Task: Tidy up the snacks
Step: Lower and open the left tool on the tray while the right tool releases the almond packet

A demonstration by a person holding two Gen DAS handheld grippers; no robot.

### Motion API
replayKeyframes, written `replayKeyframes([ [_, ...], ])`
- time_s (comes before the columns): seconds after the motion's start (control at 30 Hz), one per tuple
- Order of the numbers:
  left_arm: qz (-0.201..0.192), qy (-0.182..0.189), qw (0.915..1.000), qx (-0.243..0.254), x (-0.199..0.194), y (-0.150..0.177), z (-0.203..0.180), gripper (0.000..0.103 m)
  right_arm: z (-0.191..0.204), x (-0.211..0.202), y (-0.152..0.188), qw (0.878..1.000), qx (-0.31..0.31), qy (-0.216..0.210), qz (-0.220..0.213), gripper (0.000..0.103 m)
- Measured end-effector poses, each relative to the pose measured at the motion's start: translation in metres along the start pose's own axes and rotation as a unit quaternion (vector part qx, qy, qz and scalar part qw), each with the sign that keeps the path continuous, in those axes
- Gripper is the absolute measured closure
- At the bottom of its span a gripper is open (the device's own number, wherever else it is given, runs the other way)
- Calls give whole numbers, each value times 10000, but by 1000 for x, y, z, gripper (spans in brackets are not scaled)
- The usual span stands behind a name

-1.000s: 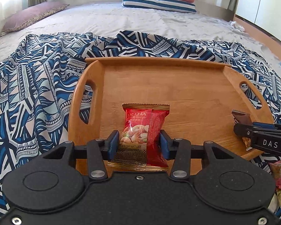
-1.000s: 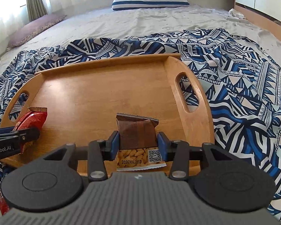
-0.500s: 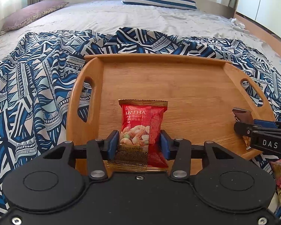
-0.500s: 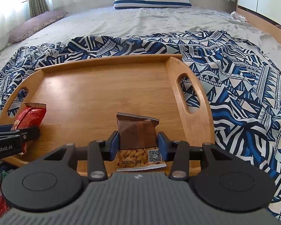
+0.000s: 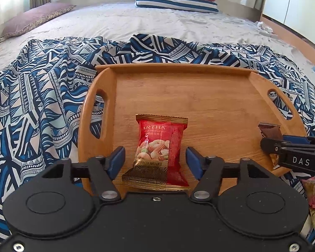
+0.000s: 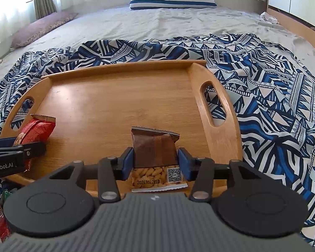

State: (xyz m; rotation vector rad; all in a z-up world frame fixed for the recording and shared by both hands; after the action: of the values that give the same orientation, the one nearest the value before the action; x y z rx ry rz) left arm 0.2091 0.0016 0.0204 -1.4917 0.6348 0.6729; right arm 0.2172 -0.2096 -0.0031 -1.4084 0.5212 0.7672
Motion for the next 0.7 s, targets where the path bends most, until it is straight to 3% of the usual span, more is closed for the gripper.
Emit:
replayKeyframes([
  [0.37, -173, -9, 9997, 151, -14, 0, -4, 24, 1, -6, 2, 10000, -26, -8, -13, 27],
  [0.43, -203, 8, 9997, 155, -17, 1, -4, 17, 3, -9, 2, 9999, -98, 29, -47, 22],
  [0.7, -366, 125, 9991, 198, -37, 5, -3, 11, 11, -24, 4, 9989, -406, 119, -222, 11],
])
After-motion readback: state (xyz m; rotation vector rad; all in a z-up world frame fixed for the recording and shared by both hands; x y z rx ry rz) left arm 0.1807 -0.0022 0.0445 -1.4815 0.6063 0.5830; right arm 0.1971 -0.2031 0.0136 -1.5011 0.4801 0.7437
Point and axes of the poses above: each gripper's, at about its wrist camera, not at the fingertips, and x roughly the way its jaws point, z to its left, y to its underside, the point moved 1 cm from there along x, roughly the way its jaws point, and after that the axes turned 2 degrees about -y, right-handed, at the moved point
